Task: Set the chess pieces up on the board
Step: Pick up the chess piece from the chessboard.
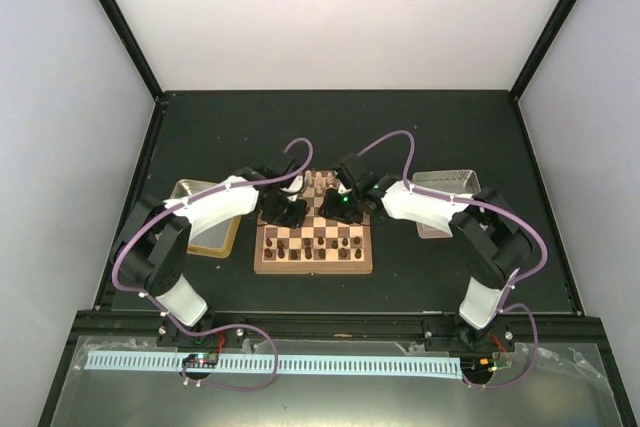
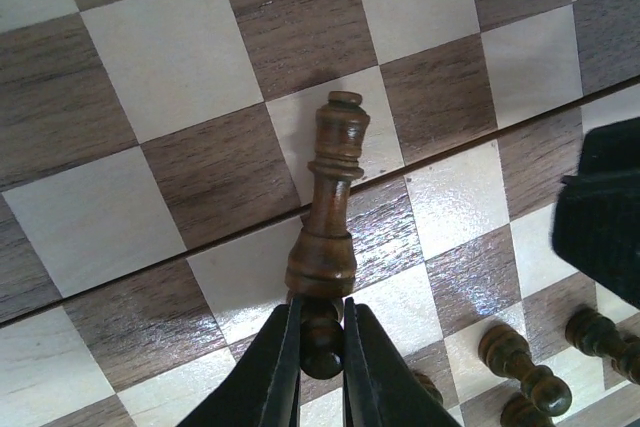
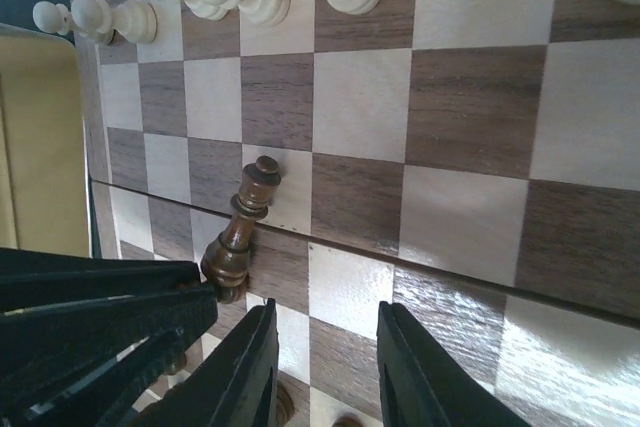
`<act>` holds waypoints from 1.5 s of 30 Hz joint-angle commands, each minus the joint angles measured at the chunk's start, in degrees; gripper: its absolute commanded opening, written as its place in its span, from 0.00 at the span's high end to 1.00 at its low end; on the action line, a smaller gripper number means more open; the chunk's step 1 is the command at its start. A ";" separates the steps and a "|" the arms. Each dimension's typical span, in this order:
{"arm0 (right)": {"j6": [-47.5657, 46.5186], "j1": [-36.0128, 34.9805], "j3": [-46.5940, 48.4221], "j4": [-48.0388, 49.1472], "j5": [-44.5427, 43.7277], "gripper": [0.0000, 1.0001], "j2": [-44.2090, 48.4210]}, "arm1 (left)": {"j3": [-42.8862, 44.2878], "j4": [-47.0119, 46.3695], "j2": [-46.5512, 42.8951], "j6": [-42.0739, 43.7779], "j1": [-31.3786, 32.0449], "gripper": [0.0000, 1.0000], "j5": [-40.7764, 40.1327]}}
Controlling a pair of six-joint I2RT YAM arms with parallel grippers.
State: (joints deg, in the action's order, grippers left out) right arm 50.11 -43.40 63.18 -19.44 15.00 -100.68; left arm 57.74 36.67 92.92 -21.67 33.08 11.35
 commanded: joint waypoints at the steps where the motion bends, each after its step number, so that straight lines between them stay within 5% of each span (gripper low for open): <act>1: 3.98 0.95 -1.69 7.06 4.67 0.71 -1.76 | 1.68 0.22 0.41 2.36 1.28 0.98 -3.72; 11: 5.94 1.13 -1.53 12.82 8.71 0.58 -5.27 | 2.72 2.16 -1.07 3.83 4.17 0.98 -7.74; 45: 21.63 2.09 -8.73 33.31 19.96 0.58 -7.83 | 6.33 7.96 -8.08 2.91 5.07 0.98 -11.43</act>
State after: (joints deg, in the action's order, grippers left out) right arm 69.93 -41.58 54.78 13.13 35.18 -109.14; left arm 61.73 43.48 87.55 -18.50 37.98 3.51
